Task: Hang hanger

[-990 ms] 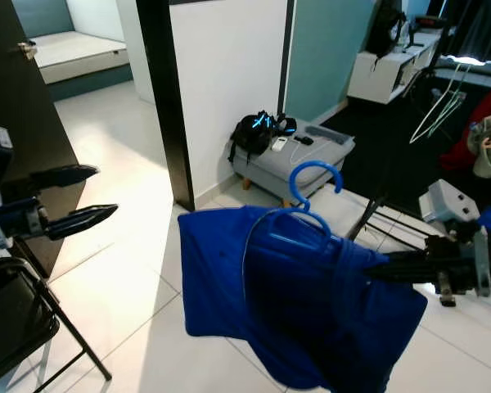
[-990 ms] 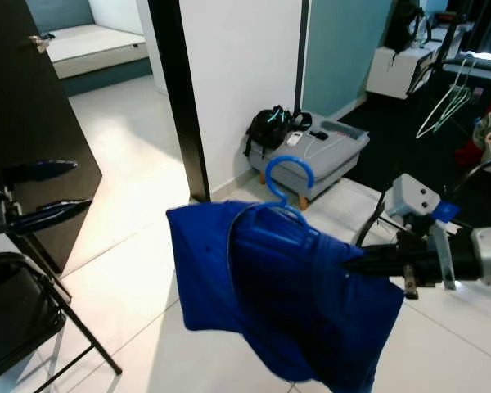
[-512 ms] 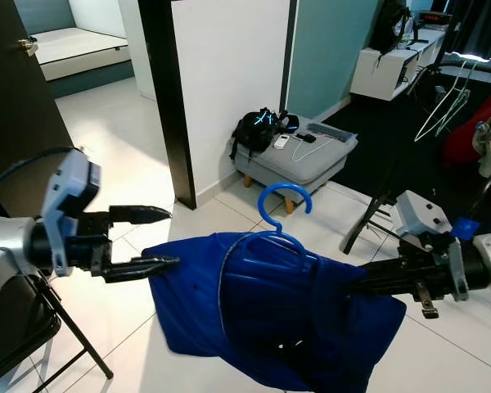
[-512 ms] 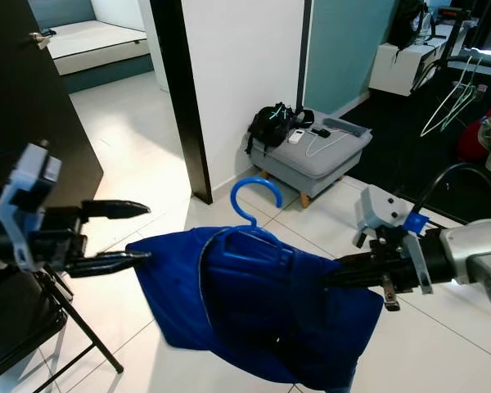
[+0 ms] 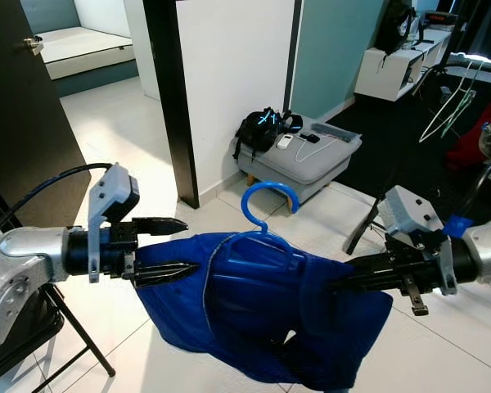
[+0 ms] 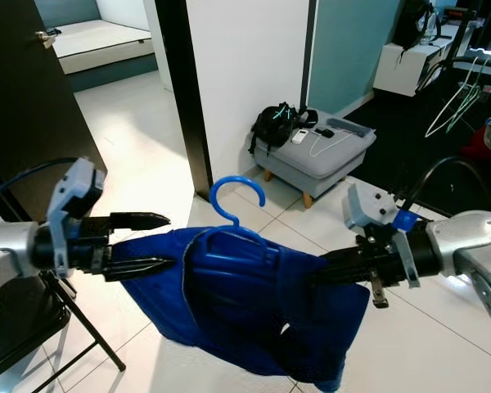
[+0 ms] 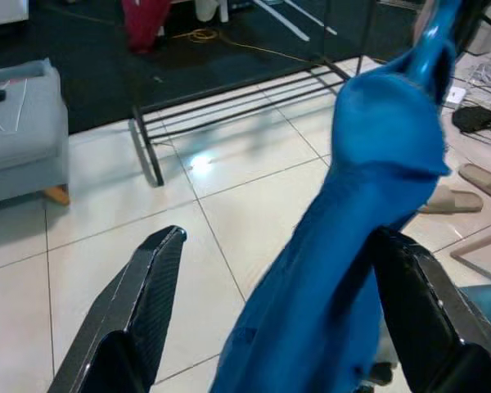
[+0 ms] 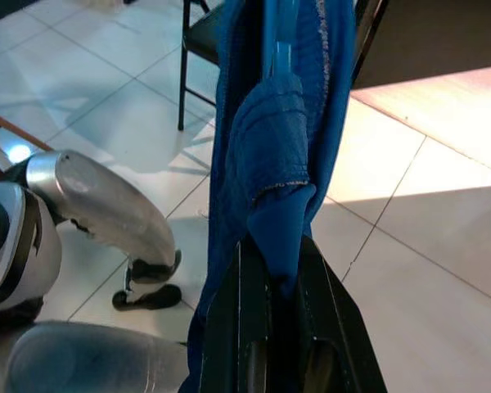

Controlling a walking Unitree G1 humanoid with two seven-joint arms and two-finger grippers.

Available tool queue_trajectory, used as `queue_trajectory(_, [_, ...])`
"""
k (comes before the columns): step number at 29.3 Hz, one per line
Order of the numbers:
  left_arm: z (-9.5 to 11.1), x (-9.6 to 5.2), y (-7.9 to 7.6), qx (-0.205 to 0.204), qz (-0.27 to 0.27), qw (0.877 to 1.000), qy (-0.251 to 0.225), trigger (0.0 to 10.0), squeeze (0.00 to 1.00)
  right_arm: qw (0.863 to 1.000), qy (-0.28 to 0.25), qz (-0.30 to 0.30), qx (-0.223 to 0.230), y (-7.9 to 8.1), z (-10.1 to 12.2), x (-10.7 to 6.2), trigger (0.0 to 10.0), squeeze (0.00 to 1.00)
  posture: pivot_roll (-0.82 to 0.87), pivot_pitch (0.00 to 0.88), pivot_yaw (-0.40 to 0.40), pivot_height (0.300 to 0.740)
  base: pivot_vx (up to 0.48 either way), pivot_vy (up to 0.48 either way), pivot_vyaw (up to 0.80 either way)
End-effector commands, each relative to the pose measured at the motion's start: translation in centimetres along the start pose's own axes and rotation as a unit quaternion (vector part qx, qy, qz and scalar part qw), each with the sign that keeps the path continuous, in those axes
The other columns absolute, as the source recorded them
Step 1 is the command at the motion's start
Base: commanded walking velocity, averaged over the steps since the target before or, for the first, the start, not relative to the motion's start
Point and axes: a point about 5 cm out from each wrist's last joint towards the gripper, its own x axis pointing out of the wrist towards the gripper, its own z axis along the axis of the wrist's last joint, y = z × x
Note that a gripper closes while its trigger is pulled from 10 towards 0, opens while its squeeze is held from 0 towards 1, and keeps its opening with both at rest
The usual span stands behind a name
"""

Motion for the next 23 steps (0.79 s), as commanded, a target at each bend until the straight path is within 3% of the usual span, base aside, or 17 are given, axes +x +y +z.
queue_trajectory(1, [-0.4, 0.3, -0.1, -0.01, -0.003, 1.0, 0.01, 10.0, 0.0, 1.0, -0.013, 0.008, -0.018, 0.1, 0.9, 0.2, 0.0, 0.0, -0.02, 0.0, 0.026, 0.74, 0.0, 0.0, 0.0])
queue_trajectory(4, [-0.3, 0.4, -0.2, -0.014, -0.008, 1.0, 0.007, 9.6, 0.0, 1.0, -0.014, 0.007, -0.019, 0.1, 1.0, 0.2, 0.0, 0.0, -0.02, 0.0, 0.027, 0.74, 0.0, 0.0, 0.0])
queue_trajectory(5, [-0.3, 0.6, -0.5, -0.022, -0.018, 1.0, 0.004, 5.9, 0.0, 1.0, -0.017, 0.006, -0.019, 0.1, 1.1, 0.3, 0.0, 0.0, -0.02, 0.0, 0.027, 0.74, 0.0, 0.0, 0.0])
queue_trajectory(6, [-0.3, 0.6, -0.5, -0.022, -0.018, 1.0, 0.004, 5.9, 0.0, 1.0, -0.017, 0.006, -0.019, 0.1, 1.1, 0.3, 0.0, 0.0, -0.02, 0.0, 0.027, 0.74, 0.0, 0.0, 0.0])
queue_trajectory(7, [-0.3, 0.6, -0.8, -0.029, -0.032, 0.999, 0.0, 0.0, 0.0, 1.0, -0.018, 0.005, -0.02, 0.0, 1.1, 0.3, 0.0, 0.0, -0.02, 0.0, 0.027, 0.74, 0.0, 0.0, 0.0])
queue_trajectory(9, [-0.1, 0.7, -1.4, -0.038, -0.054, 0.998, -0.007, 0.0, 0.0, 1.0, -0.02, 0.004, -0.02, 0.0, 1.1, 0.4, 0.0, 0.0, -0.02, 0.0, 0.026, 0.74, 0.0, 0.0, 0.0])
queue_trajectory(23, [0.1, 0.3, -1.6, -0.035, -0.064, 0.997, -0.002, 0.0, 0.0, 1.0, -0.015, 0.003, -0.022, -0.2, 0.9, 0.4, 0.0, 0.0, -0.02, 0.0, 0.019, 0.74, 0.0, 0.0, 0.0])
